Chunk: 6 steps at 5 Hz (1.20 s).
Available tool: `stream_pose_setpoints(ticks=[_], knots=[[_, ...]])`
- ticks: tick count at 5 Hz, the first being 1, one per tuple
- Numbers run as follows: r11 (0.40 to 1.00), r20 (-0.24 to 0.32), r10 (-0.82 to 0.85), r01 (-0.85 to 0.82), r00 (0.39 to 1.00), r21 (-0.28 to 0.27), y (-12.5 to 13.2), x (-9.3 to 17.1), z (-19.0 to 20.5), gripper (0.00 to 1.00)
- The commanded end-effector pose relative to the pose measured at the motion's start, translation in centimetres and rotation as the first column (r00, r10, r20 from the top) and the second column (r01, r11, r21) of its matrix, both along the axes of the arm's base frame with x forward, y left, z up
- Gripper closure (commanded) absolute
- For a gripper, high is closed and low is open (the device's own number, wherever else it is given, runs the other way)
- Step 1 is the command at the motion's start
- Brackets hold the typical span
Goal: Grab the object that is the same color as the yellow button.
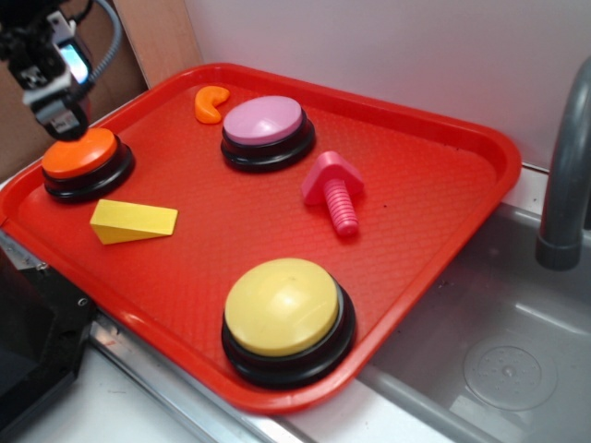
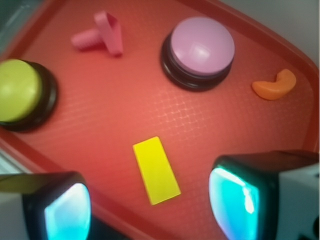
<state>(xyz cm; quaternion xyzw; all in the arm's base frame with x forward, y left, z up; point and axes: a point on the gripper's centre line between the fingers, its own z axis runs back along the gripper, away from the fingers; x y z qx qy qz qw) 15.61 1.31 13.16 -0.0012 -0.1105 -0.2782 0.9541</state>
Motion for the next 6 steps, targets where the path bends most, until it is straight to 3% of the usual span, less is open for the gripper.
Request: stream_pose_setpoints(ticks=[1, 2, 5, 6], knots=[[0.999, -0.005, -0.035, 0.035, 0.999, 0.022, 0.7, 0.8, -3.4, 0.0], [0.999, -0.028, -0.02, 0.021, 0.999, 0.049, 0.9, 0.9, -4.8, 0.0], [0.995, -0.114, -0.091, 0.095, 0.989, 0.035, 1.3, 0.8, -9.7, 0.0], [0.993, -0.14, -0.095, 0.104, 0.986, 0.058, 1.4, 0.5, -10.8, 0.0]])
